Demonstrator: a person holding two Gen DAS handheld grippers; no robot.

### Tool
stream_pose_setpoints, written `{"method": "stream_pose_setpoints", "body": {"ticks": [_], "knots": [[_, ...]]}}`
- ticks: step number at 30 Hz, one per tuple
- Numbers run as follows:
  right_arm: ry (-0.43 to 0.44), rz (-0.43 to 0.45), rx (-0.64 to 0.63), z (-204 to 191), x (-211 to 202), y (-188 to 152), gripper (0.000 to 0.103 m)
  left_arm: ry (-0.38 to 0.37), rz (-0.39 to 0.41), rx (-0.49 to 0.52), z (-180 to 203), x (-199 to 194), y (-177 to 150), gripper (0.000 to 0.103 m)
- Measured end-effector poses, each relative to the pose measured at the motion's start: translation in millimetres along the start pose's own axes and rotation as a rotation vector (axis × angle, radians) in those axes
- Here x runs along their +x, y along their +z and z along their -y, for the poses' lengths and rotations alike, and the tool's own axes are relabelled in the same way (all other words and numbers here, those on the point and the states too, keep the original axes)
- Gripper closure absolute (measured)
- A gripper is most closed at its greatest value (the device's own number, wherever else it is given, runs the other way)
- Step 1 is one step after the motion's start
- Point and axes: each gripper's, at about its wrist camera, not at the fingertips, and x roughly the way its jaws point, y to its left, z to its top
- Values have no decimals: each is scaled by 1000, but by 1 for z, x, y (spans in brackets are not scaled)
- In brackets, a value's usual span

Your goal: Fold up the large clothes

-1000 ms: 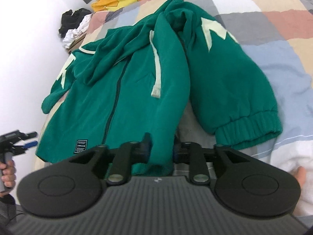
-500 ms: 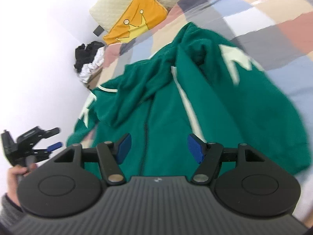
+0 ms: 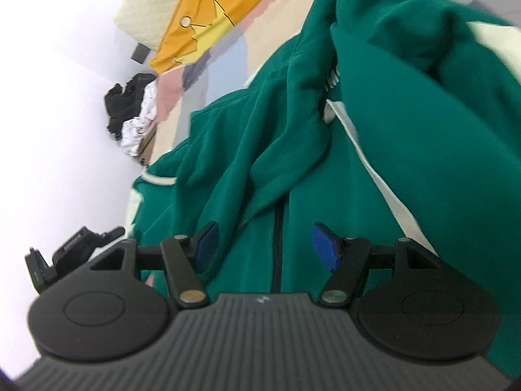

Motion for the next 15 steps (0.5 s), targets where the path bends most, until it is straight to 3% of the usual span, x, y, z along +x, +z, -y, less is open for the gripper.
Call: {"method": "stream_pose_setpoints", "body": {"ticks": [4, 7, 9, 10, 11, 15], "knots": [[-1, -11, 31, 6, 45, 16, 37, -81, -48, -54, -17, 48, 10, 24], [29, -6, 41, 6, 64, 23, 41, -141, -43, 6, -9, 62, 15, 24], [35, 3, 41, 4, 70, 28, 55, -166, -31, 65, 1, 66, 18, 24], [41, 7, 41, 4, 71, 31, 78, -174, -27, 83, 5, 67, 20, 24], [49, 10, 42, 3, 70, 35, 89, -177, -22, 91, 9, 69, 22, 24], [98, 45, 26, -1, 54, 52, 92, -169, -7, 87, 22, 70, 25, 25]]}}
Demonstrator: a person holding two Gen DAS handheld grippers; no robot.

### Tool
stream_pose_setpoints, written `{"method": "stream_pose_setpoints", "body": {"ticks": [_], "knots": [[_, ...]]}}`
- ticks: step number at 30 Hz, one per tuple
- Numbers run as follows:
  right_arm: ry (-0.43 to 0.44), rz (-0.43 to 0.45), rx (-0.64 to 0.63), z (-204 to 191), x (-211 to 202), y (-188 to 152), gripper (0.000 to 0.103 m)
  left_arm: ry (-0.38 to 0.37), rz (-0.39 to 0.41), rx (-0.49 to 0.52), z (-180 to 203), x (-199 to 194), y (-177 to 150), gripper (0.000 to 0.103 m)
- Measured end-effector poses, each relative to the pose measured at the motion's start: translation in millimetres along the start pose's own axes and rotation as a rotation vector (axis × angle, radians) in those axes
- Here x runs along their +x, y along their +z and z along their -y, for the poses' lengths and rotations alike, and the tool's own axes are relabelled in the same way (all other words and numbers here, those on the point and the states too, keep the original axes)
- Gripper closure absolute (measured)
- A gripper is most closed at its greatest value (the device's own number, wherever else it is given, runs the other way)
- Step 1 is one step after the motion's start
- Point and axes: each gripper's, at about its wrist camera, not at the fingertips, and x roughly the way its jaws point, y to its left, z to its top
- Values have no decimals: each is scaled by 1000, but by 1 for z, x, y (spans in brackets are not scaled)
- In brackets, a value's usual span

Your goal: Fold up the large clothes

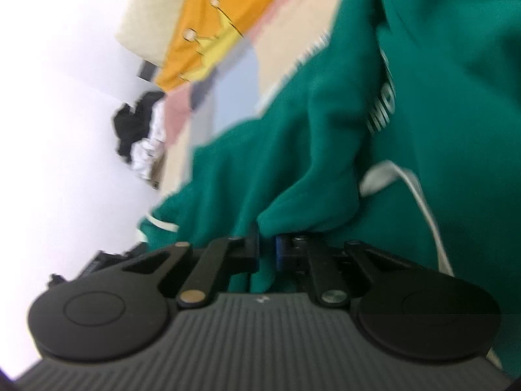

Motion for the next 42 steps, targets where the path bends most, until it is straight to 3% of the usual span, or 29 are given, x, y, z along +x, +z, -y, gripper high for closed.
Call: {"method": "stream_pose_setpoints", "body": {"ticks": [7, 12, 15, 21, 24, 27, 28, 29, 37, 39, 40, 42], "knots": [[38, 137, 61, 15, -47, 47, 93, 81, 22, 23, 8, -2, -9, 24], [-9, 242, 136, 47, -76, 69, 93, 168, 17, 20, 5, 1, -13, 24], [-72, 253, 134, 58, -74, 72, 93, 215, 45, 13, 9, -2, -13, 24], [-88, 230, 107, 57, -64, 67, 91, 183, 115, 35, 27, -28, -14, 24], [-54, 201, 108, 51, -62, 68, 90, 137, 102, 34, 35, -33, -14, 24], [-33, 165, 106, 46, -59, 65, 78, 122, 99, 6, 44, -29, -15, 23], [-34, 149, 104, 46, -57, 64, 67, 119, 106, -15, 45, -29, -16, 22], [-30, 131, 105, 46, -55, 62, 62, 112, 118, -40, 46, -30, -15, 21], [-77, 124, 112, 45, -38, 35, 65, 126, 116, -104, 38, -47, -29, 20], [-74, 116, 96, 42, -33, 30, 74, 121, 96, -103, 35, -55, -36, 20], [-80, 112, 80, 40, -32, 28, 86, 126, 87, -99, 34, -60, -39, 20], [-67, 117, 33, 32, -36, 26, 88, 123, 77, -99, 35, -72, -47, 20]]}}
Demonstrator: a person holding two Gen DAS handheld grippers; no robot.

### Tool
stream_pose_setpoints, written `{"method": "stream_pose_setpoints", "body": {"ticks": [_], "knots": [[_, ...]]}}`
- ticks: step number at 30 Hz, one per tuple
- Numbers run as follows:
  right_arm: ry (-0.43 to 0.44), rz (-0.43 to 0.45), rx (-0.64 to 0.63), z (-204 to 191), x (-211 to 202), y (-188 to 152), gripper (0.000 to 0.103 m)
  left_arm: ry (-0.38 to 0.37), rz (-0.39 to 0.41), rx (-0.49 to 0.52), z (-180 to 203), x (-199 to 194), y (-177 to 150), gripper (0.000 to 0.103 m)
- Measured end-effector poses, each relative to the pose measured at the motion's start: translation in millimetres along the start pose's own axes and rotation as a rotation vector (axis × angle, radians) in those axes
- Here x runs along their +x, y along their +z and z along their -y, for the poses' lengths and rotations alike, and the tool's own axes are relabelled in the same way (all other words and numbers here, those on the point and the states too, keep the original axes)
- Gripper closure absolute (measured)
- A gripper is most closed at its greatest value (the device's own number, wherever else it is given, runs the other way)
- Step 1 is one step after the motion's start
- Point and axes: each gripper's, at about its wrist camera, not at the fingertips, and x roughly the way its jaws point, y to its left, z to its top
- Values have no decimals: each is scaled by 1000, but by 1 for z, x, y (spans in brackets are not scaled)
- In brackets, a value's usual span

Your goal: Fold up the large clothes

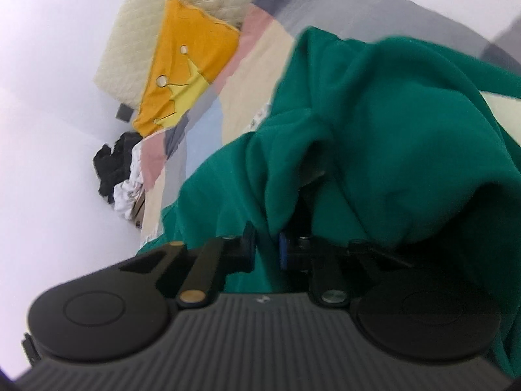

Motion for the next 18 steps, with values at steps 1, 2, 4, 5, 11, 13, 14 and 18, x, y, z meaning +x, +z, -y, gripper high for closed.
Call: {"method": "stream_pose_setpoints", "body": {"ticks": [1, 2, 4, 5, 11, 13, 14, 18], "knots": [[22, -3, -18, -4, -3, 0, 88, -12, -4, 1, 0, -6, -3, 20], [47, -11, -45, -10, -7, -1, 89, -22, -6, 6, 1, -12, -6, 20], [82, -22, -96, -20, -15, -7, 89, -35, 2, 24, 8, -21, -10, 20], [96, -38, -128, -26, -18, -13, 89, -48, 9, 28, 11, -23, -13, 20], [151, -134, -207, -41, -25, -46, 89, -99, -31, 40, 38, 10, -25, 19], [163, -115, -214, -43, -34, -42, 89, -110, -72, 66, 48, 35, -32, 19], [167, -101, -217, -44, -40, -38, 89, -105, -86, 75, 51, 45, -35, 19], [189, -45, -205, -44, -53, -19, 89, -123, -192, 47, 51, 87, -55, 19]]}}
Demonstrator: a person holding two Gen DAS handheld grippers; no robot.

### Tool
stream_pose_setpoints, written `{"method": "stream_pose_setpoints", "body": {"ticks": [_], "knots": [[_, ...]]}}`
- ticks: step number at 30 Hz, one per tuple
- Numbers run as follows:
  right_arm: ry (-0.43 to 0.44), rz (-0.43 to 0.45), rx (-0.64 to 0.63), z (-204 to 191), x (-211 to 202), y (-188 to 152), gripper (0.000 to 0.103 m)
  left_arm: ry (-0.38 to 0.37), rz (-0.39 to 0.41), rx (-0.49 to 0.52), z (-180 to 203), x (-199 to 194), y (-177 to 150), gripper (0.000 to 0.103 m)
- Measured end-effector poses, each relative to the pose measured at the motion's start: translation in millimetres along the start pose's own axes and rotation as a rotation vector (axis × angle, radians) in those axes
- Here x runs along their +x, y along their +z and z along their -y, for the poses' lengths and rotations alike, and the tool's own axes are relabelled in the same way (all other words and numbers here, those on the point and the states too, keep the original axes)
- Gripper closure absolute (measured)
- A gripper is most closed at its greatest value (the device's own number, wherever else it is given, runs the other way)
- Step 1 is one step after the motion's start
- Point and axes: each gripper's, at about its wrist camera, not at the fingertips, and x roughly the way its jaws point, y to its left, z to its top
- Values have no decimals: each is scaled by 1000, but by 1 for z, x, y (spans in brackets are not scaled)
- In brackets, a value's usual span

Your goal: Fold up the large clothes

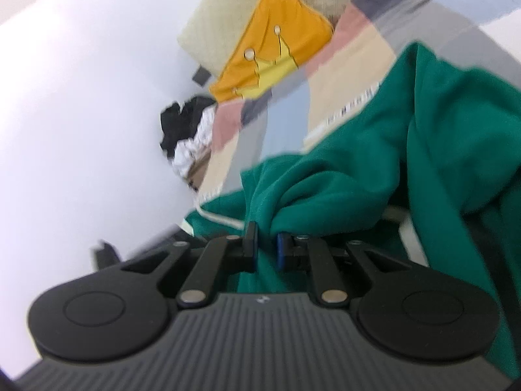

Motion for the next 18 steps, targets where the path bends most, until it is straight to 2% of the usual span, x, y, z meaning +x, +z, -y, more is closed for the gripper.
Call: {"method": "stream_pose_setpoints", "body": {"ticks": [4, 7, 9, 10, 11, 13, 15, 18], "knots": [[2, 32, 36, 8, 3, 18, 89, -39, -121, -32, -8, 27, -18, 19], [-18, 30, 49, 15, 11, 19, 89, -27, -157, 56, -1, 30, -23, 20], [-43, 28, 55, 19, 15, 18, 89, 5, -188, 114, 6, 31, -25, 26], [-51, 26, 64, 22, 15, 17, 89, 32, -197, 134, 10, 31, -26, 43], [-58, 24, 71, 23, 17, 18, 89, 44, -223, 150, 13, 31, -26, 68], [-75, 17, 67, 22, 21, 20, 89, 35, -235, 136, 16, 26, -21, 83], [-99, 11, 45, 18, 21, 28, 89, 0, -201, 151, 25, 11, -10, 87], [-135, 12, 30, 15, 24, 51, 89, -78, -94, 136, 42, -22, 21, 88]]}}
